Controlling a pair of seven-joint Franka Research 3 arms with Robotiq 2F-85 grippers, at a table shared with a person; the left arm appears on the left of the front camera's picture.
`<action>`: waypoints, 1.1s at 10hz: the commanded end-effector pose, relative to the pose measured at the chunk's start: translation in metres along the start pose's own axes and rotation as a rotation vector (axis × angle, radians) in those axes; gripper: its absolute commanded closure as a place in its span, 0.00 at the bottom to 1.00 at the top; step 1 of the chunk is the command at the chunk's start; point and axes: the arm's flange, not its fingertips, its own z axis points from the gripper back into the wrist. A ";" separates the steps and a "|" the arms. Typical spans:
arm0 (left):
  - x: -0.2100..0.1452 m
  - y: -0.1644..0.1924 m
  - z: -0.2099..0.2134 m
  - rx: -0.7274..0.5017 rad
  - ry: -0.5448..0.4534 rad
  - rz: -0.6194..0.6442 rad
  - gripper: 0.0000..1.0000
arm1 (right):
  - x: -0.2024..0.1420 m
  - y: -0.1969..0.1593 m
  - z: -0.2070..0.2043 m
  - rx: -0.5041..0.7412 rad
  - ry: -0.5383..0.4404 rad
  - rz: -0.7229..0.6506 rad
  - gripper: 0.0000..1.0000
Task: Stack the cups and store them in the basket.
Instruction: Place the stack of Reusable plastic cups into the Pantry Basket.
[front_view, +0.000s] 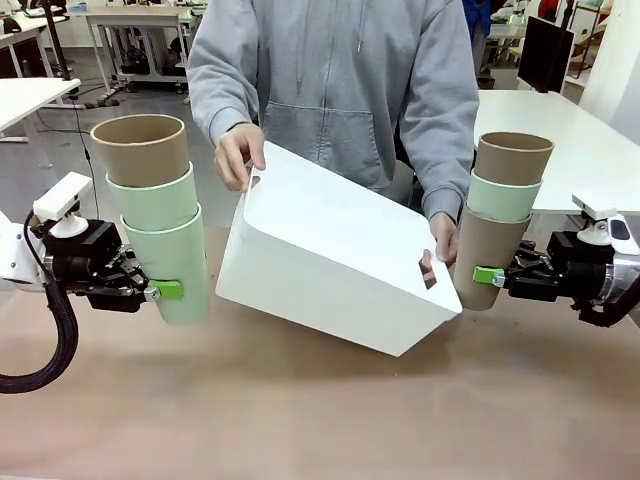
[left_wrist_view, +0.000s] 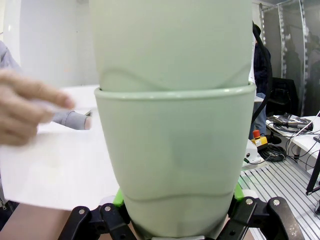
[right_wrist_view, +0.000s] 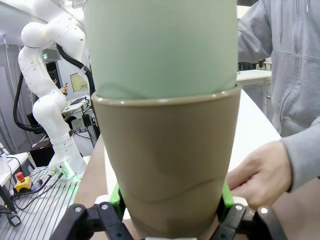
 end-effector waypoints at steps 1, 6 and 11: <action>0.002 0.000 0.001 0.001 -0.008 -0.007 0.16 | 0.005 0.001 0.000 0.000 -0.008 0.011 0.15; 0.002 0.000 0.001 0.001 -0.008 -0.007 0.16 | 0.034 0.013 0.010 -0.016 0.047 0.005 0.15; 0.002 0.000 0.001 0.001 -0.008 -0.007 0.16 | 0.101 0.043 -0.024 -0.045 0.312 0.056 0.15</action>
